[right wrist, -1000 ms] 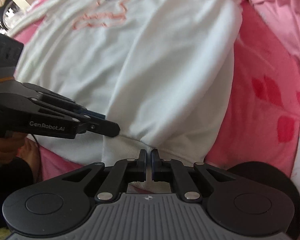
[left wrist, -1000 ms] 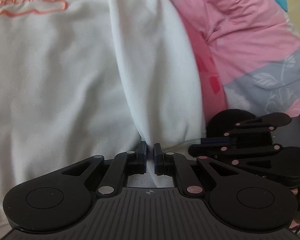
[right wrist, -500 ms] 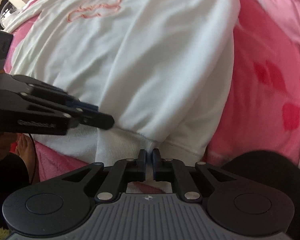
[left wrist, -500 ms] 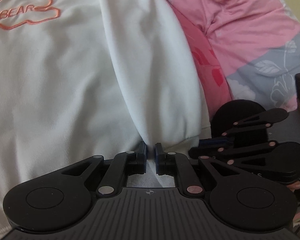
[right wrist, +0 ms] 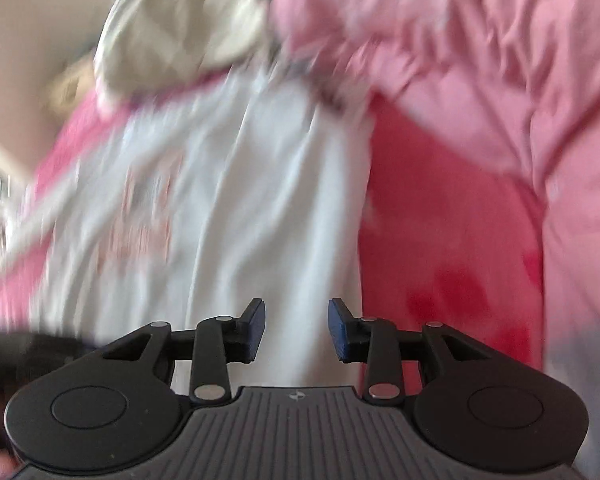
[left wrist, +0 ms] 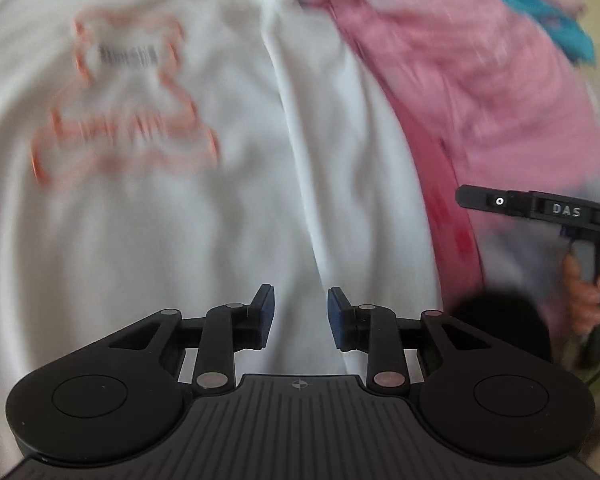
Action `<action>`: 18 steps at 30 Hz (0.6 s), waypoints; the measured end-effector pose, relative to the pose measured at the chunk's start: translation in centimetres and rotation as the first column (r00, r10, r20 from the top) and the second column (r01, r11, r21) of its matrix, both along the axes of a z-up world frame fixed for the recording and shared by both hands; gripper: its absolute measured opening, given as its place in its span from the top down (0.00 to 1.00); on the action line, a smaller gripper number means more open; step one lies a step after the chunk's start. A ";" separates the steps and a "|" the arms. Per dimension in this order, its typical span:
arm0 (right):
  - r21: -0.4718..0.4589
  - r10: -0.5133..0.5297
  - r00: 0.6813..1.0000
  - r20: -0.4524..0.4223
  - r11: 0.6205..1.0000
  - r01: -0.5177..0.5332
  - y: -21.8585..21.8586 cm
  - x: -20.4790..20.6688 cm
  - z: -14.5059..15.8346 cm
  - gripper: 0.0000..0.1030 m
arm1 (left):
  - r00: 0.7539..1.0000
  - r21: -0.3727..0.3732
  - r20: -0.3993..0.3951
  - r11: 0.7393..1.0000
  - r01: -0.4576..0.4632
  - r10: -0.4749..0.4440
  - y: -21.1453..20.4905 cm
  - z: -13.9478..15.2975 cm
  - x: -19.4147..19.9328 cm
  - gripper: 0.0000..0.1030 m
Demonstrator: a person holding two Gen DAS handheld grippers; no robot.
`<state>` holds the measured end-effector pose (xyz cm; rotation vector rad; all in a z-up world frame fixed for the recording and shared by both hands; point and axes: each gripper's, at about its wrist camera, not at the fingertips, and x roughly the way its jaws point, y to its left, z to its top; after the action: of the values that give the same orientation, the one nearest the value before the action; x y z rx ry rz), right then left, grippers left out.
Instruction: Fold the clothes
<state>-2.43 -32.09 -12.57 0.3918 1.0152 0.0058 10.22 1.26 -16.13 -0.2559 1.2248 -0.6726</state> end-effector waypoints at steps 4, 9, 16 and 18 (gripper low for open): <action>0.018 -0.036 0.997 0.068 0.999 0.034 0.9 2.9 -2.0 0.64 | 0.991 0.028 0.087 0.995 -0.099 0.097 -1.1 1.2 7.0 0.68; 0.021 -0.069 0.995 0.075 0.997 0.068 0.5 2.5 -4.6 0.76 | 0.970 0.059 0.213 0.989 -0.135 0.120 -6.4 2.9 15.5 0.65; 0.060 -0.048 0.999 0.015 0.997 0.047 -0.7 1.7 -6.8 0.84 | 0.946 0.181 0.325 0.980 -0.080 0.017 -15.4 1.3 23.6 0.63; 0.063 -0.043 0.999 0.016 0.997 0.041 -0.6 1.4 -7.1 0.84 | 0.952 0.202 0.305 0.978 -0.060 -0.004 -16.8 0.4 25.2 0.63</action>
<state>-1.01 -32.73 -19.65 0.4696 0.9912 0.0032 35.37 -15.52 -15.76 0.0077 0.9831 -0.5306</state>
